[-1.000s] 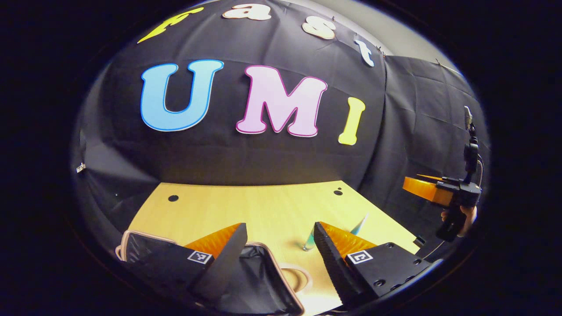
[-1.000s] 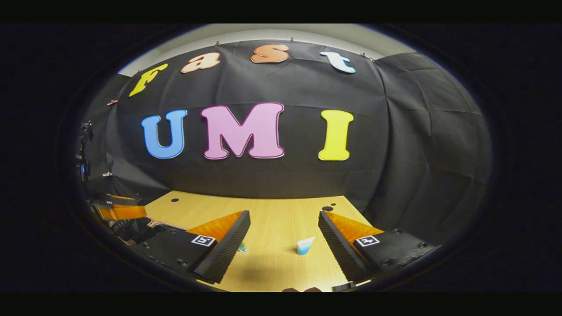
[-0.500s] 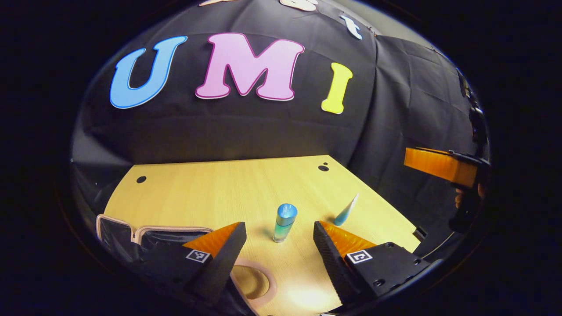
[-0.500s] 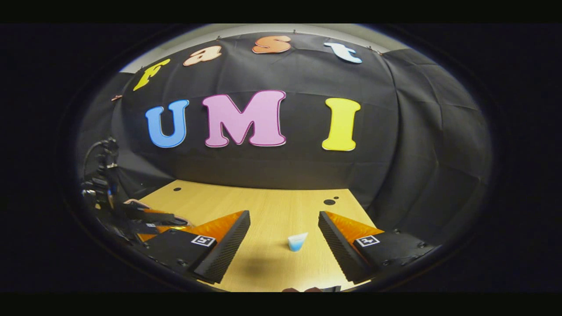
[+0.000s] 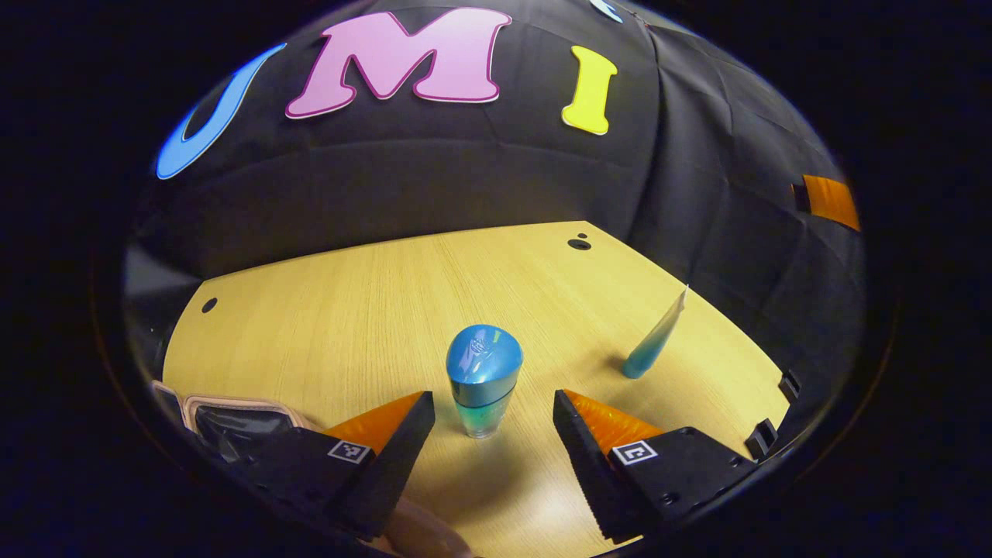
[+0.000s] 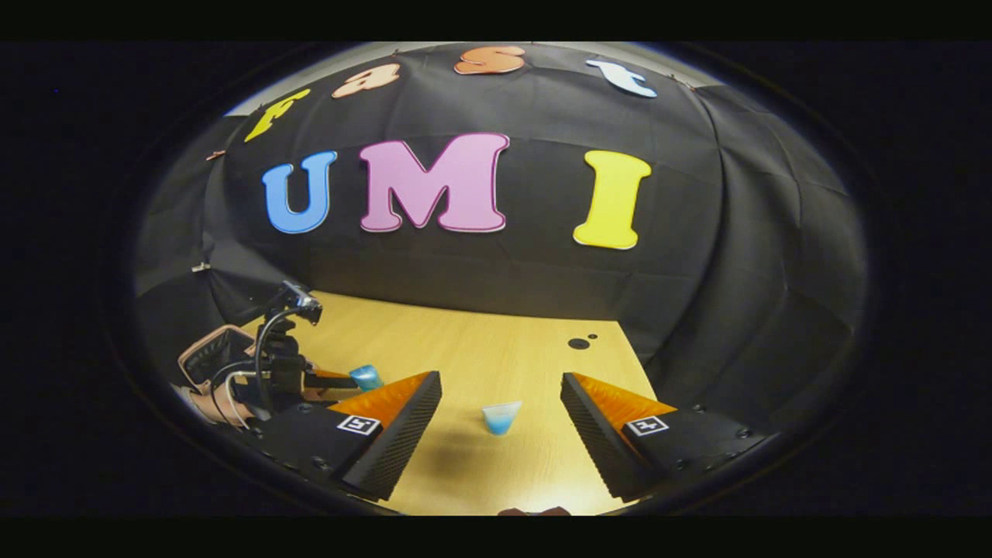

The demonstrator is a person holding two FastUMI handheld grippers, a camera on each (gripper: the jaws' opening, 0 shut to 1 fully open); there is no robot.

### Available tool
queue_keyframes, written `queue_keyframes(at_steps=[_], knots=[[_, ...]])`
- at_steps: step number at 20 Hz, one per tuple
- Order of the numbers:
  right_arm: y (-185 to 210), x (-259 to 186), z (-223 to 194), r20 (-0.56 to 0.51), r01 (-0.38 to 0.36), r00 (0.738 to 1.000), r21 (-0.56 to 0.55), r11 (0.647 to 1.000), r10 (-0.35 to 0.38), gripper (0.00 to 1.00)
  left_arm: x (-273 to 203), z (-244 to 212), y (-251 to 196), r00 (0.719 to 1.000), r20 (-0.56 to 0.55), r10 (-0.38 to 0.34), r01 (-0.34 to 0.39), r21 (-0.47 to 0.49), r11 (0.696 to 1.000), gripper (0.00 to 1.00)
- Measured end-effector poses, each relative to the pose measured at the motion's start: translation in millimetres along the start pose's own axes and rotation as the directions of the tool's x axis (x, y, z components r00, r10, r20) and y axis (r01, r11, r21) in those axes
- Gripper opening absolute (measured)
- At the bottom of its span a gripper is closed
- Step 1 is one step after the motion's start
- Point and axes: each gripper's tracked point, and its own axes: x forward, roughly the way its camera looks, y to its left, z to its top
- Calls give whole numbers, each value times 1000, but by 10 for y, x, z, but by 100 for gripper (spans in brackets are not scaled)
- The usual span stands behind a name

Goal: First open the suitcase, pack the skin care products into it, and then close the suitcase.

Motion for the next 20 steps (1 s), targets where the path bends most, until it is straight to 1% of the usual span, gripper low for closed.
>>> queue_keyframes(at_steps=[3,4,5,6,7,8,9,10,11,14,15,16,17,18,20], knots=[[-39,125,-143,-36,-13,999,-22,1000,12,99,252,-43,21,1000,-13,1,-1,10,1000,97],[-38,183,-213,-52,-22,998,-28,999,20,98,328,-27,34,1000,-10,0,1,17,1000,93],[-48,237,-288,-72,-29,997,-29,999,27,98,394,-31,30,1000,-16,-5,5,21,1000,97],[-51,296,-348,-85,-36,996,-25,999,34,99,456,-57,-3,999,-29,-19,20,20,1000,97],[-54,338,-392,-90,-40,995,-19,999,38,98,458,-86,12,999,-41,-5,6,28,1000,82],[-54,374,-440,-98,-41,994,-11,999,39,98,470,-69,-26,999,-33,-22,23,31,999,67],[-49,428,-513,-112,-41,993,-1,999,41,93,535,-59,-73,999,-33,-44,45,40,998,53],[-47,500,-580,-123,-41,992,9,999,42,97,540,-55,-107,998,-37,-56,58,53,997,48],[-53,592,-662,-134,-40,990,21,999,43,97,553,-40,-121,997,-46,-61,64,64,996,51],[-129,851,-1017,-192,-14,981,67,998,26,98,569,-46,-157,996,-64,-66,71,91,993,50],[-133,916,-1154,-216,-6,976,84,996,24,94,574,-41,-163,996,-67,-67,73,97,993,50],[-110,979,-1271,-233,-5,972,103,995,29,98,581,-53,-158,996,-67,-66,72,95,993,46],[-83,1044,-1379,-252,-6,967,111,994,34,98,600,-37,-165,996,-62,-65,70,85,994,46],[-70,1113,-1463,-272,-9,962,106,994,37,98,592,-20,-145,997,-54,-58,62,75,995,50],[-33,1278,-1573,-291,-19,956,90,996,45,99,601,-31,-142,998,-52,-45,48,69,996,50]])
